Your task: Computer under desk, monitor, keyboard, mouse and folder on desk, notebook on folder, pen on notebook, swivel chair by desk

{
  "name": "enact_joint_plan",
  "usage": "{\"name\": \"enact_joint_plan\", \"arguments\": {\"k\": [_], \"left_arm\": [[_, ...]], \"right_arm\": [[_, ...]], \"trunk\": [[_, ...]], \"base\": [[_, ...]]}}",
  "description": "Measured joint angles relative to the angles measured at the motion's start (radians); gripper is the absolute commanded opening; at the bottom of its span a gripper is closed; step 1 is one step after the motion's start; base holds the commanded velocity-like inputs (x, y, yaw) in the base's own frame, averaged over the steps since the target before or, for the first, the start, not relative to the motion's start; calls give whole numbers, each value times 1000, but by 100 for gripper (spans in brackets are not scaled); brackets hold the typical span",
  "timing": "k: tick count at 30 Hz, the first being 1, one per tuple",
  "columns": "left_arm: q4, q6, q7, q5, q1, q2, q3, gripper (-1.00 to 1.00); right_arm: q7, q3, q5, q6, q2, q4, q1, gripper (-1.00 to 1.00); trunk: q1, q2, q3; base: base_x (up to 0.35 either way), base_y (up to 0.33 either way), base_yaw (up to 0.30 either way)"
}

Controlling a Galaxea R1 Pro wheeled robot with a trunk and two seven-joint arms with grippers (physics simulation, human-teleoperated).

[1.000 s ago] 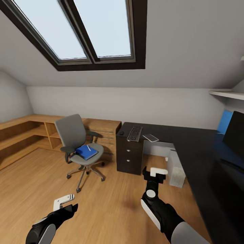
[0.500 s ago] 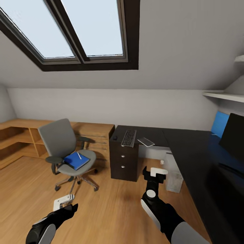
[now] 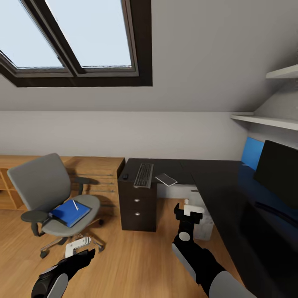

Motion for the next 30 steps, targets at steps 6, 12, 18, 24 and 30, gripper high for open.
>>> {"name": "enact_joint_plan", "arguments": {"k": [6, 12, 18, 24, 30], "left_arm": [[0, 0, 0, 1, 0, 0, 0, 100], [0, 0, 0, 1, 0, 0, -1, 100], [0, 0, 0, 1, 0, 0, -1, 100], [0, 0, 0, 1, 0, 0, -6, 100], [0, 0, 0, 1, 0, 0, -12, 100]], "right_arm": [[1, 3, 0, 0, 0, 0, 0, 100], [0, 80, 1, 0, 0, 0, 0, 100], [0, 101, 1, 0, -1, 1, 0, 100], [0, 104, 1, -1, -1, 1, 0, 100], [0, 102, 0, -2, -1, 3, 0, 100]], "trunk": [[0, 0, 3], [0, 0, 3], [0, 0, 3], [0, 0, 3], [0, 0, 3]], "base": [[312, 195, -90], [299, 221, -5], [298, 224, -1], [298, 225, 0], [297, 225, 0]]}}
